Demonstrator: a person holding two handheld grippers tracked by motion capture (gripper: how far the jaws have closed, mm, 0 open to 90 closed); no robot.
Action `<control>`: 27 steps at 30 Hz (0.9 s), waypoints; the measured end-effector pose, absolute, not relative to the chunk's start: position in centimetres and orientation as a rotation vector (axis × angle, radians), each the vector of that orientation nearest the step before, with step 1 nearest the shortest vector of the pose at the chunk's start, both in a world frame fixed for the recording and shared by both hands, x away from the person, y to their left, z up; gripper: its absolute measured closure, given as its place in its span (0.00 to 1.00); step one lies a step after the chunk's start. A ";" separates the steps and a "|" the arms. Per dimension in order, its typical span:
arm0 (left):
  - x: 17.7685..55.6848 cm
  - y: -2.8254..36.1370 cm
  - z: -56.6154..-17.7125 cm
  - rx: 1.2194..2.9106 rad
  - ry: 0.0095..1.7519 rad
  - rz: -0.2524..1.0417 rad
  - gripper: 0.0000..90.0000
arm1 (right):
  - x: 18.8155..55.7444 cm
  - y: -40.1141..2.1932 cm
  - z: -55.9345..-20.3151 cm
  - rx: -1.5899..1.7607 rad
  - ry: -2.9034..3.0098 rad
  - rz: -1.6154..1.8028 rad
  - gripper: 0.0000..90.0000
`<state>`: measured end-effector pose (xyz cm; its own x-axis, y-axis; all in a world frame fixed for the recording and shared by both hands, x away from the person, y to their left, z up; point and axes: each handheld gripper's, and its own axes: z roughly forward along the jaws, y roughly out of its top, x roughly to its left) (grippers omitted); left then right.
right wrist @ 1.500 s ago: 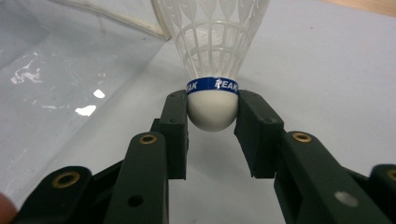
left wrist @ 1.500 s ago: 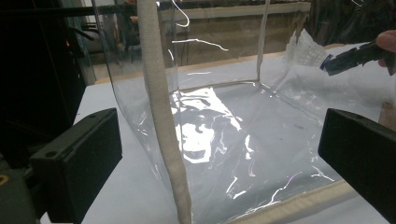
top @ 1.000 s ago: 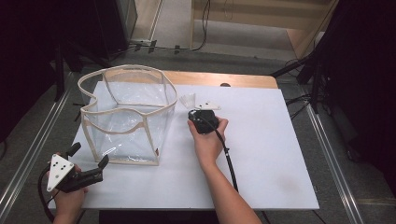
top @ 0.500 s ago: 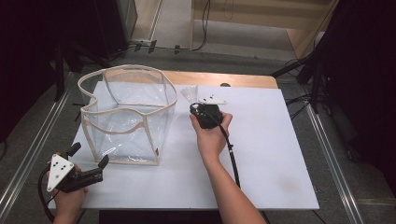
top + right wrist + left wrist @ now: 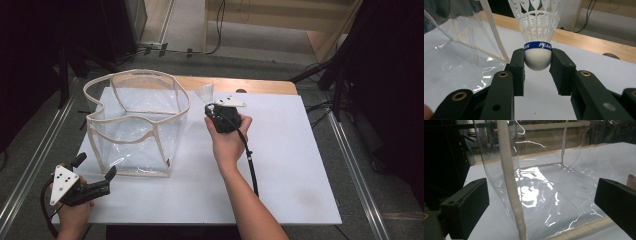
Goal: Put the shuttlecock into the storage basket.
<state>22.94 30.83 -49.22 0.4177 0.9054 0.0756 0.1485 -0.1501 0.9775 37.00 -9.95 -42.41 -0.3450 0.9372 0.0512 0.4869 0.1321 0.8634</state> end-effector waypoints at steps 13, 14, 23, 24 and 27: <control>22.9 30.8 -49.2 1.593 0.953 0.877 0.00 | 37.1 -10.2 -41.1 1.347 1.873 1.146 0.70; 22.9 30.8 -49.2 1.593 0.953 0.877 0.00 | 37.1 -10.2 -41.0 1.346 1.872 1.147 0.70; 22.9 30.9 -49.2 1.593 0.954 0.877 0.00 | 37.0 -10.0 -40.0 1.320 1.863 1.163 0.70; 22.9 30.9 -49.2 1.593 0.954 0.877 0.00 | 36.9 -10.0 -39.8 1.318 1.860 1.165 0.70; 22.9 30.9 -49.2 1.593 0.955 0.877 0.00 | 36.8 -9.8 -39.3 1.307 1.857 1.177 0.70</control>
<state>22.95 30.87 -49.21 0.4165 0.9062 0.0733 0.1495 -0.1478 0.9777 36.82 -9.77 -39.31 -0.3550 0.9343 0.0312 0.4271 0.1324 0.8945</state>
